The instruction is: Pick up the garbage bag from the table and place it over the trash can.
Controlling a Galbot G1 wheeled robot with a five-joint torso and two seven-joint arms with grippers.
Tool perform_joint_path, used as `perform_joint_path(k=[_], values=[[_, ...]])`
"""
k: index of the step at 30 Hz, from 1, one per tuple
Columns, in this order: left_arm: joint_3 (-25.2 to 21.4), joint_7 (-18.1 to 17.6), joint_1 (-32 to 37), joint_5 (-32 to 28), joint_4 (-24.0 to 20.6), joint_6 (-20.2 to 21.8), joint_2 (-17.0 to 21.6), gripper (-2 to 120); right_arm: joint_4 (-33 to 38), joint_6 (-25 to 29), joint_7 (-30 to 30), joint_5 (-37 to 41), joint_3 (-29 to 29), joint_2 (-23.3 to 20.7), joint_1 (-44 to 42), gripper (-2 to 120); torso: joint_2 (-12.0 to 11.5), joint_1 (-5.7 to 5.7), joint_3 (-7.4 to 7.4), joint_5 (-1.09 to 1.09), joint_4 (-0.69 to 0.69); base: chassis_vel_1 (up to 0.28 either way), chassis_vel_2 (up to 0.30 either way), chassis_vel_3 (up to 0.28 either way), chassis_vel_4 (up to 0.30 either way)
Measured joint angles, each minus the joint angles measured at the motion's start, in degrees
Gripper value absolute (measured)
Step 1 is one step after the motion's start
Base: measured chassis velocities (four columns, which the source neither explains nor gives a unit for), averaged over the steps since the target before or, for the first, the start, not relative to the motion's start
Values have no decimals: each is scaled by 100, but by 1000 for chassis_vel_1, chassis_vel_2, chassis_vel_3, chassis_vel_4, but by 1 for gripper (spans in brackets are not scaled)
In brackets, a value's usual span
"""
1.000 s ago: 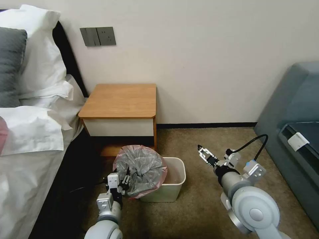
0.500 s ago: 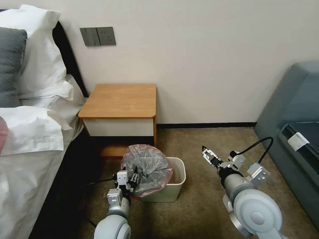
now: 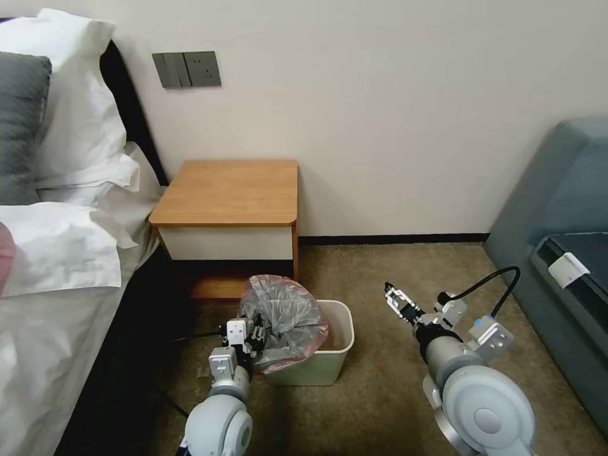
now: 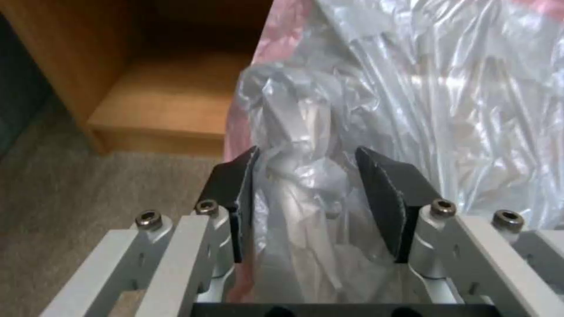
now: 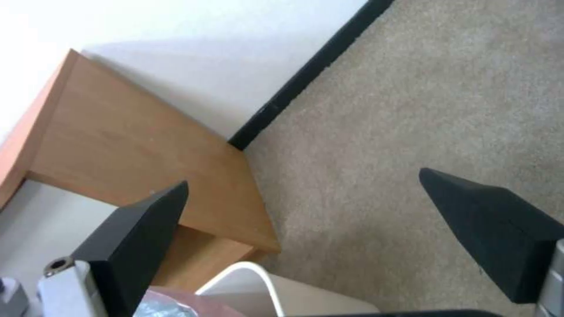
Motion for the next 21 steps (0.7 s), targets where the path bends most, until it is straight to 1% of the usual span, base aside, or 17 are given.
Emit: perform_joint_path(k=[2,5,6,9,10,13,14,15,17,18,19,20,21], values=[[3,-69,-83,-159,6,239,27,48,-57,11,-17,-54,-5,41,-10,100,0,0,0,0,0,0,0,0,0],[25,-155,-199,-396,28,479,41,47,-129,34,-52,-142,-19,82,-34,100,0,0,0,0,0,0,0,0,0],[25,-155,-199,-396,28,479,41,47,-129,34,-52,-142,-19,82,-34,100,0,0,0,0,0,0,0,0,0],[41,-251,-312,-590,28,738,40,45,-198,58,-97,-237,-35,114,-71,100,0,0,0,1,0,0,0,0,0],[41,-251,-312,-590,28,738,40,45,-198,58,-97,-237,-35,114,-71,100,0,0,0,1,0,0,0,0,0],[43,-372,-371,-739,13,976,18,37,-248,79,-123,-285,-48,149,-88,100,0,0,0,1,1,0,0,0,0],[43,-372,-371,-739,13,976,18,37,-248,79,-123,-285,-48,149,-88,100,0,0,0,1,1,0,0,0,0],[39,-404,-378,-769,12,1021,10,33,-264,81,-127,-291,-49,158,-88,100,0,0,0,1,1,0,0,0,0],[33,-432,-375,-785,13,1029,0,23,-290,82,-133,-297,-50,166,-77,100,0,0,-1,1,1,0,0,0,0],[32,-437,-371,-787,14,1020,-1,20,-295,83,-134,-297,-51,166,-71,100,0,0,0,1,1,0,0,0,0],[32,-437,-371,-787,14,1020,-1,20,-295,83,-134,-297,-51,166,-71,100,0,0,0,1,1,0,0,0,0],[32,-437,-360,-795,18,976,-4,13,-301,85,-140,-297,-52,166,-56,100,0,0,-1,1,1,0,0,0,0],[34,-437,-348,-800,32,909,-5,11,-303,86,-151,-297,-52,165,-41,100,0,0,0,0,0,0,0,0,0]])
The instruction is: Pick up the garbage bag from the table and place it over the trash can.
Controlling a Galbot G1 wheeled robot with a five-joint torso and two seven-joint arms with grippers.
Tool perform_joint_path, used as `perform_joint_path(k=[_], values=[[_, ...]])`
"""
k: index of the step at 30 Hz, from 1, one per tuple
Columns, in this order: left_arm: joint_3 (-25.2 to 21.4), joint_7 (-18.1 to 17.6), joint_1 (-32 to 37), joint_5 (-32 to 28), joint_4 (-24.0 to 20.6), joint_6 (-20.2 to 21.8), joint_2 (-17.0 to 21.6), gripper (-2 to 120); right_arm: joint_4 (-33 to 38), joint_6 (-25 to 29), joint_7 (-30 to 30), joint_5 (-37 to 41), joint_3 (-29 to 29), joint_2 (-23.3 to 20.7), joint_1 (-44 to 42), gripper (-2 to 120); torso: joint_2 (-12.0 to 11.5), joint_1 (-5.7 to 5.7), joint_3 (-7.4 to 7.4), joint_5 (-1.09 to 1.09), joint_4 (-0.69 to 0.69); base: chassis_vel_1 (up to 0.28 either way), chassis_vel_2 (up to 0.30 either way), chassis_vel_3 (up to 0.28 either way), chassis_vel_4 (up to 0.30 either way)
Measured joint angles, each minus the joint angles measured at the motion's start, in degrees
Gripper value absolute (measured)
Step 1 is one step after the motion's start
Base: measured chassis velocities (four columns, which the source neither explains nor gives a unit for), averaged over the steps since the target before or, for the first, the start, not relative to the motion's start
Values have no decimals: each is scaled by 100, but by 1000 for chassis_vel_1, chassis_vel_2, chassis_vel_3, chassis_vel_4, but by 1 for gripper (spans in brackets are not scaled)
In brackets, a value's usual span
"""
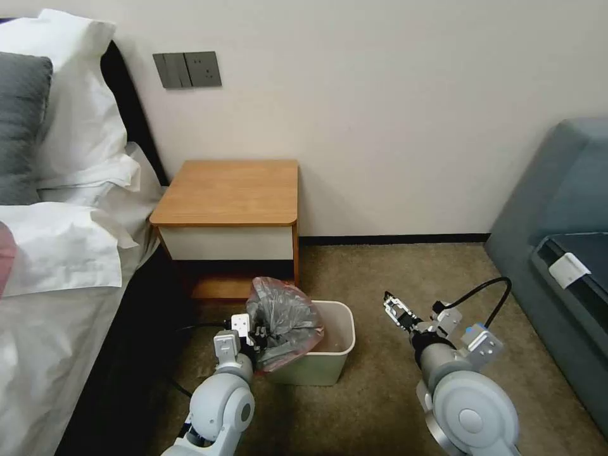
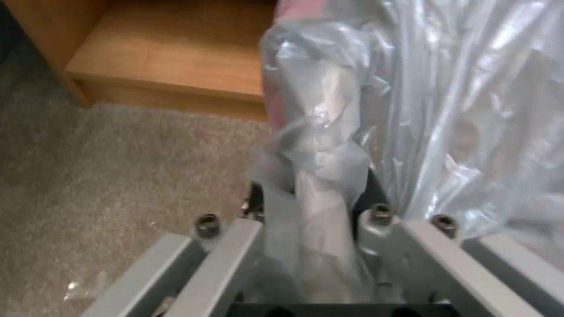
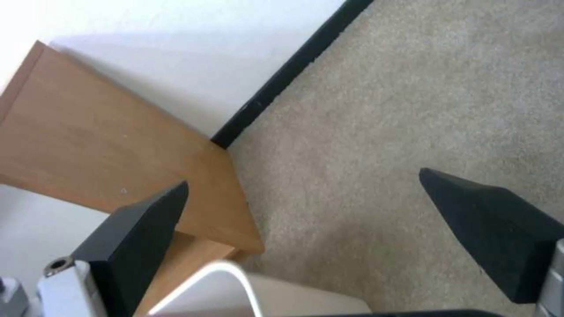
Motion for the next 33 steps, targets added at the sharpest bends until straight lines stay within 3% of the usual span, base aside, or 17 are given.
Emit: perform_joint_path(k=[6,9,10,12,18,20,24,33], values=[[10,16,109,-3,40,-544,-2,8,105,7,-179,1,-15,-50,82,100,0,0,1,-2,-1,0,0,0,0],[19,145,268,122,53,-1437,-3,8,341,-23,-645,-72,-46,-176,100,100,0,0,1,-1,-1,0,0,0,0],[19,145,268,122,53,-1437,-3,8,341,-23,-645,-72,-46,-176,100,100,0,0,1,-1,-1,0,0,0,0],[12,304,507,337,51,-2068,1,8,545,-142,-1213,-195,-158,-385,86,100,0,0,1,-2,0,0,0,0,0],[-73,770,863,470,-49,-2757,98,8,514,-415,-2155,-435,-754,-836,188,100,0,0,1,-1,0,0,0,0,0],[-191,1133,955,598,-53,-3115,112,8,250,-658,-2900,-945,-1043,-1046,370,100,0,0,0,1,0,0,0,0,0],[-291,1394,1054,641,-143,-3347,110,8,-147,-1017,-3169,-1382,-1432,-1139,728,100,0,0,1,0,0,0,0,0,0],[-470,1856,1322,846,-369,-3681,107,8,-609,-981,-3359,-2094,-1887,-928,1114,100,0,0,0,-1,0,0,0,0,0]])
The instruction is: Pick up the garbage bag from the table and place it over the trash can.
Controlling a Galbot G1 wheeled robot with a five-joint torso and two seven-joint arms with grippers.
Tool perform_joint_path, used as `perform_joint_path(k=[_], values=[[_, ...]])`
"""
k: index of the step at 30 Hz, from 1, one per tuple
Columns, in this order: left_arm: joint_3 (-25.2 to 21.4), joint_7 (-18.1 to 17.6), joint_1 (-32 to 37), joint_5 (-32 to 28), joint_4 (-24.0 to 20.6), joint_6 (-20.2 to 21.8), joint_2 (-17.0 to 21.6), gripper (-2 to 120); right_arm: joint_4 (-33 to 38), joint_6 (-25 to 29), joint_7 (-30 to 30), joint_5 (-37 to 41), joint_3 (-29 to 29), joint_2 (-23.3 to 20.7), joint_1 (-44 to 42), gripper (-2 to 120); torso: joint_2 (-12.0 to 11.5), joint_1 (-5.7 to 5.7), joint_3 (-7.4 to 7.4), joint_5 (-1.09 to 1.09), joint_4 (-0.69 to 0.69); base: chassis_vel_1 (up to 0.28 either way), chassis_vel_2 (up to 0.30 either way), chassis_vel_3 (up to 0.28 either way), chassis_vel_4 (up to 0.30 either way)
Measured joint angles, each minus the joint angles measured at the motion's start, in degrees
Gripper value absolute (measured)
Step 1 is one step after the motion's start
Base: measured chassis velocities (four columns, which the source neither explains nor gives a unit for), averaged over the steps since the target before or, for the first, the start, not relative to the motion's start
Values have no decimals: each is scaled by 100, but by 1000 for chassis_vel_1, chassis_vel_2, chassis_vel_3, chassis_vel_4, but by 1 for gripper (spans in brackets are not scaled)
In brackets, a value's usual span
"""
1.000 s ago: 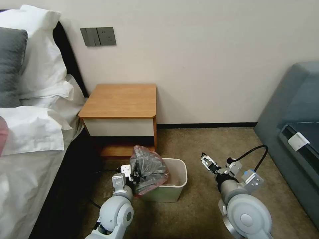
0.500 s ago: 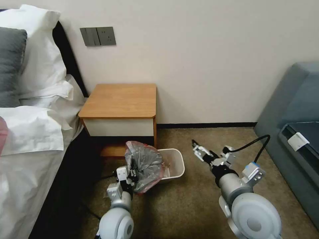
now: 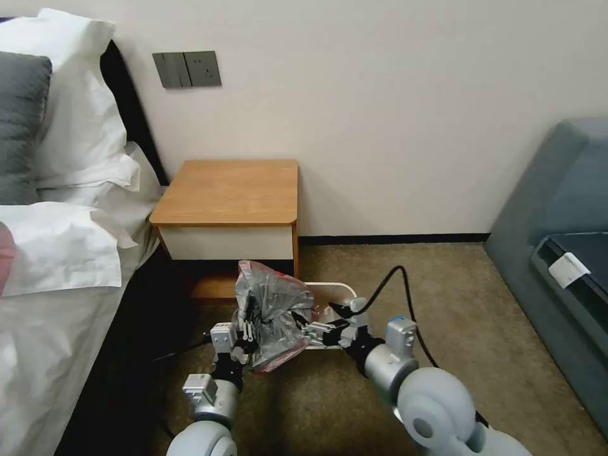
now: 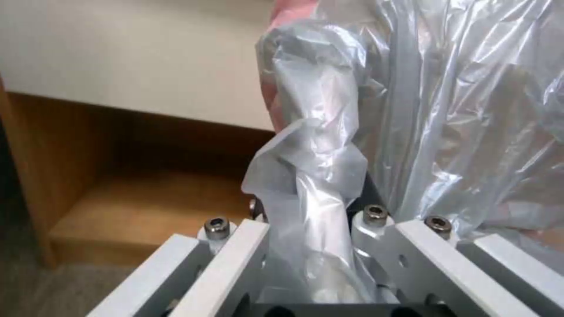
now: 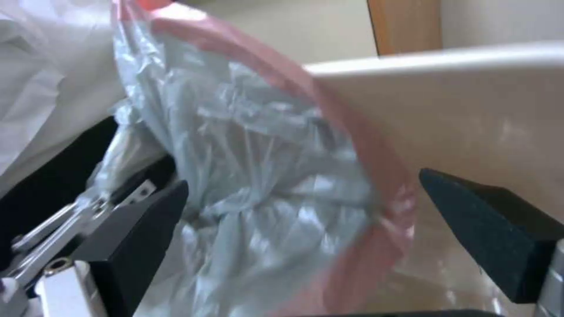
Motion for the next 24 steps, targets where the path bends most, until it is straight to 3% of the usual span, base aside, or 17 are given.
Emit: perform_joint_path(k=[10,24], values=[[-72,182,137,14,-136,-119,5,8,-314,-15,82,-112,-135,50,321,100,0,0,0,0,0,0,0,0,0],[-126,456,164,-20,-196,-252,7,8,-534,-119,-359,201,-65,-188,607,100,0,0,0,0,0,0,0,0,0]])
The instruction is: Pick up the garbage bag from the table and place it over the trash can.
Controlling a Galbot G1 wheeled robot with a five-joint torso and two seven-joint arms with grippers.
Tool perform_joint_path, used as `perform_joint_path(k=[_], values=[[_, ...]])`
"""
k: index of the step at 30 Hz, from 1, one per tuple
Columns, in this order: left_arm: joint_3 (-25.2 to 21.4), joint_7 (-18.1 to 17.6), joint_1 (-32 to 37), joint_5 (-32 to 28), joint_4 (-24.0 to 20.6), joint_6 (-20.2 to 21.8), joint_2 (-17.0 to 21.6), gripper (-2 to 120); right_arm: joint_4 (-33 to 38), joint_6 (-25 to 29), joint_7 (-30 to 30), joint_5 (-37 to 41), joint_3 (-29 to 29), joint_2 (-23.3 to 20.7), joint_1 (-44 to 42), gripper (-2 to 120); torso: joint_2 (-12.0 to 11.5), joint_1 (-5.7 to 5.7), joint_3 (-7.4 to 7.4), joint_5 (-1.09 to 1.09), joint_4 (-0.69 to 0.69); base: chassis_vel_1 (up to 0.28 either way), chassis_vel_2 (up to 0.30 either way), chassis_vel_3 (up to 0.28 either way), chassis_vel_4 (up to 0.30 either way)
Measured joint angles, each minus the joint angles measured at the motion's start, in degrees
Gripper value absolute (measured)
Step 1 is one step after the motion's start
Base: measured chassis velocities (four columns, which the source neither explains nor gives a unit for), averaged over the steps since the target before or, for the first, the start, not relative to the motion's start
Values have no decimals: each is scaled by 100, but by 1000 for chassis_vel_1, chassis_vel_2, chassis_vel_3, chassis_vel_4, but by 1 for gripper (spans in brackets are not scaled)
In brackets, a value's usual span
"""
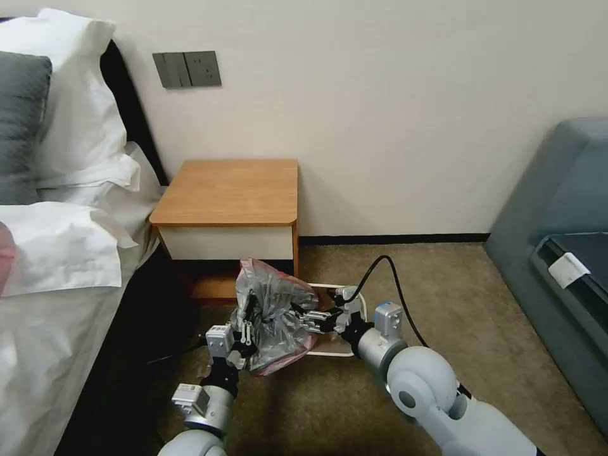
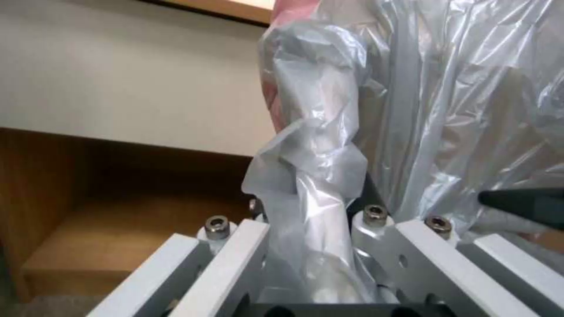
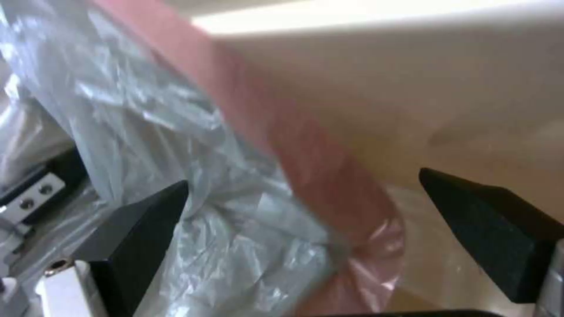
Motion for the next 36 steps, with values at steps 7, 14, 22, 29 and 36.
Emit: perform_joint_path(k=[7,14,22,29,36], values=[[-7,31,20,-14,-85,-4,-7,8,-62,17,0,37,-66,18,5,85,0,0,0,0,0,0,0,0,0],[-18,32,47,-14,-102,-12,-31,8,-109,130,-99,-149,-38,5,-30,57,0,0,0,0,0,0,0,0,0],[-19,14,46,-10,-102,-23,-42,8,-156,306,-261,-434,-32,-27,-89,30,0,0,0,0,0,0,0,0,0],[-14,-68,44,-47,-100,-22,-32,8,-261,645,-550,-717,87,-4,-175,2,0,0,0,1,0,0,0,0,0],[-18,-180,8,-100,-48,60,-36,8,87,660,-563,-731,208,-138,-339,0,0,0,0,1,0,0,0,0,0]])
